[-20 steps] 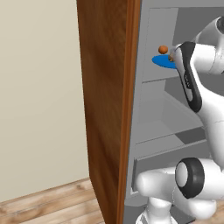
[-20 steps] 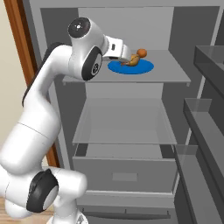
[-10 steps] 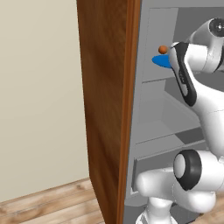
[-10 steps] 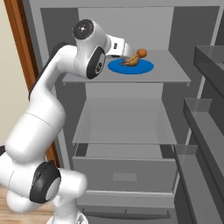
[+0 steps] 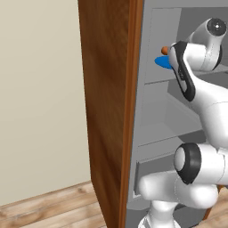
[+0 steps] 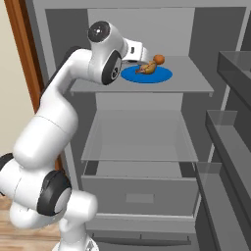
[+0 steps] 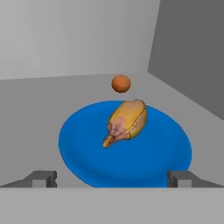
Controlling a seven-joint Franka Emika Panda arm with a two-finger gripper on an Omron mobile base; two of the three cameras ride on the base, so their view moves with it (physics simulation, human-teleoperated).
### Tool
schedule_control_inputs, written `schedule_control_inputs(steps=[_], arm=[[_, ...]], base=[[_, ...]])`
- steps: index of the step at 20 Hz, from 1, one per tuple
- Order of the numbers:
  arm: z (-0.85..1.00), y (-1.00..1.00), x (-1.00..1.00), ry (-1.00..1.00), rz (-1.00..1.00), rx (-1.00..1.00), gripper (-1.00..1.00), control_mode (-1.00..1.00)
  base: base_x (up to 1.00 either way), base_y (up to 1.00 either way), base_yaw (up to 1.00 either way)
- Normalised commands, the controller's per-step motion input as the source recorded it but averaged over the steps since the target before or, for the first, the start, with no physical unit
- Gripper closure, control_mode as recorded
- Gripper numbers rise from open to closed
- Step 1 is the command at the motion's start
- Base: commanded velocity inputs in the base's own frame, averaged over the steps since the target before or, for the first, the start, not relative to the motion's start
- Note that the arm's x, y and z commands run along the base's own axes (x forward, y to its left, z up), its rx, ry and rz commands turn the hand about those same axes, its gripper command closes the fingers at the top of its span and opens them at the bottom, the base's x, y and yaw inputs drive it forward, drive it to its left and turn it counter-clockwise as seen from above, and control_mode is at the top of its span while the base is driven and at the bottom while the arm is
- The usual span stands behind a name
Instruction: Retrieve the chicken drumstick from the fridge and place it on the saucepan with marinade on the stove.
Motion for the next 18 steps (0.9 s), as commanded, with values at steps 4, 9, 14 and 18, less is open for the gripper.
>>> schedule_control_inputs(steps=[4, 9, 14, 18], arm=[[0.0, -0.26, 0.18, 0.04, 0.0, 0.0, -1.0, -1.0], [0.0, -0.15, 0.19, 0.01, 0.0, 0.0, -1.0, -1.0], [-0.04, -0.04, 0.21, 0.0, 0.0, 0.0, -1.0, -1.0], [-0.09, -0.01, 0.21, 0.0, 0.0, 0.0, -1.0, -1.0]], base=[[0.0, 0.0, 0.0], [0.0, 0.0, 0.0], [0.0, 0.0, 0.0], [0.0, 0.0, 0.0]])
